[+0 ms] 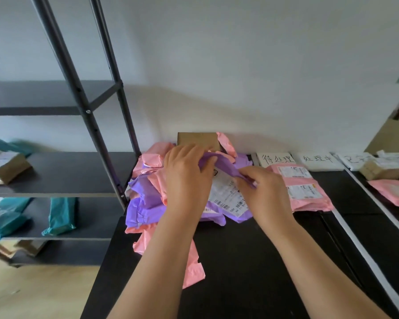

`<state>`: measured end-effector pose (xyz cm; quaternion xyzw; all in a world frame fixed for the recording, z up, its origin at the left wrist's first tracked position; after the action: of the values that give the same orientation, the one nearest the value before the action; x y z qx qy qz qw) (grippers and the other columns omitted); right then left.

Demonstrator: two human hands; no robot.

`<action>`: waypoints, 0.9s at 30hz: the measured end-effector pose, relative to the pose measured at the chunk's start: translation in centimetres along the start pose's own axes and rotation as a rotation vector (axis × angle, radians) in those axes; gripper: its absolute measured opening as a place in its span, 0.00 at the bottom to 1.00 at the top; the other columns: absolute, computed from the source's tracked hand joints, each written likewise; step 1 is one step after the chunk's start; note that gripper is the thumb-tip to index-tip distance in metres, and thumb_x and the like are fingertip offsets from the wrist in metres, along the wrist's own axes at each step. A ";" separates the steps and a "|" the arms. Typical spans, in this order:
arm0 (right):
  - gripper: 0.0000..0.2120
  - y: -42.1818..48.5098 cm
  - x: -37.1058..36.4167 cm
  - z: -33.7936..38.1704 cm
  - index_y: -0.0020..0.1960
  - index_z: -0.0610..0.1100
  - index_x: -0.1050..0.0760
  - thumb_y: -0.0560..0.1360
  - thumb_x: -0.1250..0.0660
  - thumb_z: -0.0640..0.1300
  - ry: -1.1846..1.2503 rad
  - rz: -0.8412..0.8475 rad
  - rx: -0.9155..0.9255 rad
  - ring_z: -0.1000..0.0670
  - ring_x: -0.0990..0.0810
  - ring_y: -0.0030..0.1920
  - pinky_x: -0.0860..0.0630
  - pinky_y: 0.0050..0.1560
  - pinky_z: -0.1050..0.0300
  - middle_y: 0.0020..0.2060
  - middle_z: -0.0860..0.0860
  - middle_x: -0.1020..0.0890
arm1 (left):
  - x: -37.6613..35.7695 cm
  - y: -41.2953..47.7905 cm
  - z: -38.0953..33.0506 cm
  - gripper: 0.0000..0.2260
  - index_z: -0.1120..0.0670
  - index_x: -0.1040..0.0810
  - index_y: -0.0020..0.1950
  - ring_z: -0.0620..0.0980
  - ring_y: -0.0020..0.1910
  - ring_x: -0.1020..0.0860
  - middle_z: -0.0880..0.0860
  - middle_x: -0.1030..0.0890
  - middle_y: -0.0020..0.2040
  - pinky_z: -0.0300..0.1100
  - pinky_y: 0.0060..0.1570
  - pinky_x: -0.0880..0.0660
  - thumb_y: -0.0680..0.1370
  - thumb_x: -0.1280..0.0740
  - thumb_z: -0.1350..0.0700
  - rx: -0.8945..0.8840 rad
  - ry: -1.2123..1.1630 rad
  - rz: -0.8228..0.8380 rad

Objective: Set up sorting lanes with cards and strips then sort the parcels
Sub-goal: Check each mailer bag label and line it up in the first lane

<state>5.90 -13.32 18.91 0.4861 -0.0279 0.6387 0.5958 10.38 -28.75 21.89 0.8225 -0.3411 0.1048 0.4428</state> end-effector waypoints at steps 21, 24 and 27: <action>0.17 0.7 3.1 0.1 0.61 0.43 0.20 0.72 0.25 0.37 -0.091 -0.201 0.054 0.43 0.24 0.61 0.26 0.62 0.43 0.57 0.45 0.20 | -0.7 -1.4 0.3 0.05 0.53 0.14 0.45 0.56 0.45 0.21 0.50 0.15 0.39 0.48 0.57 0.36 0.73 0.27 0.61 -0.019 0.267 0.104; 0.17 0.3 3.9 -0.4 0.65 0.44 0.25 0.77 0.29 0.41 0.095 -0.307 -0.158 0.50 0.25 0.62 0.28 0.62 0.54 0.60 0.49 0.22 | -0.2 -1.1 1.0 0.06 0.50 0.16 0.50 0.51 0.43 0.20 0.48 0.17 0.41 0.46 0.51 0.26 0.79 0.33 0.57 0.293 0.069 0.116; 0.14 0.2 3.8 -0.6 0.62 0.52 0.28 0.78 0.31 0.47 0.321 -0.248 -0.382 0.62 0.24 0.53 0.29 0.51 0.70 0.53 0.57 0.21 | 0.0 -0.9 1.1 0.07 0.47 0.20 0.44 0.43 0.39 0.20 0.42 0.19 0.38 0.36 0.34 0.25 0.80 0.33 0.56 0.565 -0.231 0.108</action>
<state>6.11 -10.23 21.18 0.2572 0.0066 0.6130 0.7470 10.80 -29.31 20.66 0.9003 -0.3896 0.1248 0.1487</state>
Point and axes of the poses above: each hand's wrist, its own y-axis towards the middle knuckle, its own x-axis out of the back of the hand, z = x × y, the point moved 1 cm from there along y, towards the middle knuckle
